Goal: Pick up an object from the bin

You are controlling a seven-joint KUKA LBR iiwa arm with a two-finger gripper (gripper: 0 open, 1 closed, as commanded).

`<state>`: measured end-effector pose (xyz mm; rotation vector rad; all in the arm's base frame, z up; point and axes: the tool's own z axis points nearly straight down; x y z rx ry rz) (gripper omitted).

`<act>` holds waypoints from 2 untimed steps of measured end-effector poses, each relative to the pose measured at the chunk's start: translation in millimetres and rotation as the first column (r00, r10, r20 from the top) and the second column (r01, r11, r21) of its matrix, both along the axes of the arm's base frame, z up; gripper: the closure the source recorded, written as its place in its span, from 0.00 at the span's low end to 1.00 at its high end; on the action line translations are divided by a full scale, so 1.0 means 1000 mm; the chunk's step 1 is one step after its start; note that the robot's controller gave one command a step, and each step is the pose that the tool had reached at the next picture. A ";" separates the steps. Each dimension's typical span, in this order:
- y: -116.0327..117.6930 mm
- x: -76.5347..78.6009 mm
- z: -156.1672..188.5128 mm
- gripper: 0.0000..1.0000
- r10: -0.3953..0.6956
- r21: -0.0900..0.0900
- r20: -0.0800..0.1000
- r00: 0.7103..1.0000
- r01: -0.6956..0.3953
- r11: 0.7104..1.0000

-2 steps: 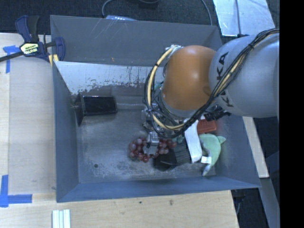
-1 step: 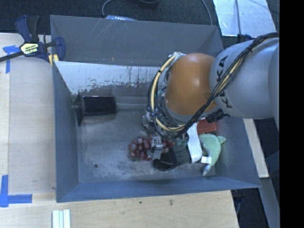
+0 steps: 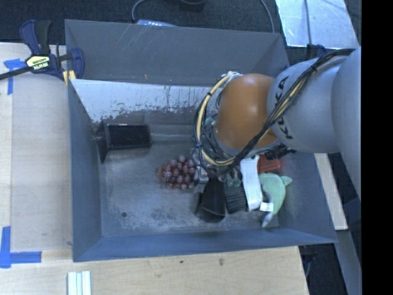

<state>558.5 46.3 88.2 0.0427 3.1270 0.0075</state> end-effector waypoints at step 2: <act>-0.004 0.003 0.112 1.00 0.040 -0.001 0.003 0.999 -0.040 0.999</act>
Offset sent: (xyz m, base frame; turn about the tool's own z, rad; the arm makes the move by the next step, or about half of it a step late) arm 0.0019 -0.0036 0.1115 -0.0405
